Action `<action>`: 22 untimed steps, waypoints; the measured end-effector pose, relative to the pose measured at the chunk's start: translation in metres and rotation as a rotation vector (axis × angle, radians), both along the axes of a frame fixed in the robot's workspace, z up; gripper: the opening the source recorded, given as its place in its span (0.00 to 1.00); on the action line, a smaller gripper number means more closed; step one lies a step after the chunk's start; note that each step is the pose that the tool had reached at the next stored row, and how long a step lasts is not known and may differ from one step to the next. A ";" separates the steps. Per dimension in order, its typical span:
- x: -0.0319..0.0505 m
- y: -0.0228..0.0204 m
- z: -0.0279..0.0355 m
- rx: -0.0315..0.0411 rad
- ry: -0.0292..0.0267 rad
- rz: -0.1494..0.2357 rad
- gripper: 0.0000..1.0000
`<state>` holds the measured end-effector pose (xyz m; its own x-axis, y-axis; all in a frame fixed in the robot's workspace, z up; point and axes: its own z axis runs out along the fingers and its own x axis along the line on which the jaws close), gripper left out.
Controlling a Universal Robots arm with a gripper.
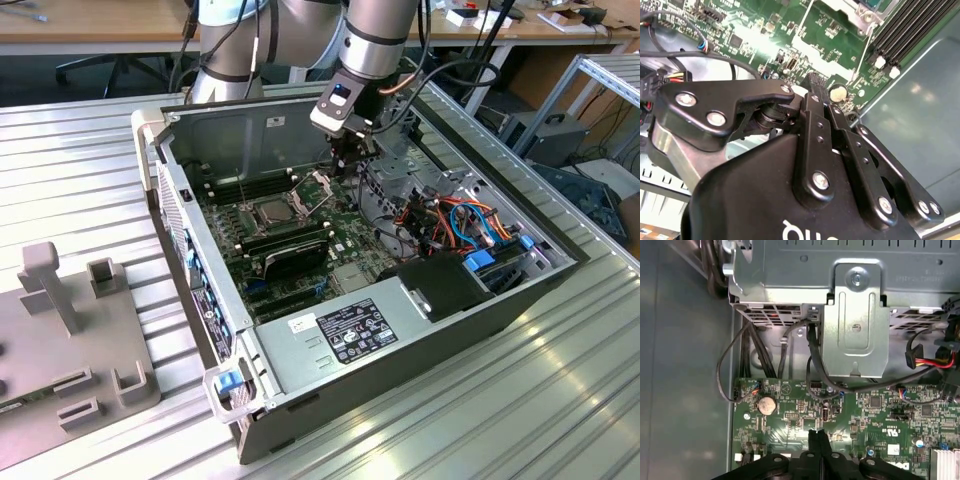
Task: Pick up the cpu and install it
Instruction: 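Close the cpu cover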
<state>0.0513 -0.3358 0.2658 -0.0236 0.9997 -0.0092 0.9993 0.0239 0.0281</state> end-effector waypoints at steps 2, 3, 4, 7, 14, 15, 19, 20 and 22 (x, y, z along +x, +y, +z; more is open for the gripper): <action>0.0005 -0.0001 -0.0001 0.0001 0.0000 0.000 0.11; 0.0009 -0.0001 -0.0004 0.0001 0.0000 0.000 0.11; 0.0015 -0.0001 -0.0014 0.0001 0.0000 0.000 0.11; 0.0022 -0.0001 -0.0065 0.0001 0.0000 0.000 0.11; 0.0034 0.0000 -0.0189 0.0002 0.0000 0.000 0.11; 0.0035 -0.0001 -0.0214 0.0001 0.0000 0.000 0.11; 0.0035 -0.0001 -0.0229 -0.0002 0.0001 0.000 0.11; 0.0036 0.0000 -0.0230 0.0001 0.0000 0.000 0.11; 0.0035 -0.0001 -0.0231 0.0000 0.0000 0.000 0.11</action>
<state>0.0548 -0.3359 0.2427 -0.0235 0.9997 -0.0092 0.9993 0.0238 0.0281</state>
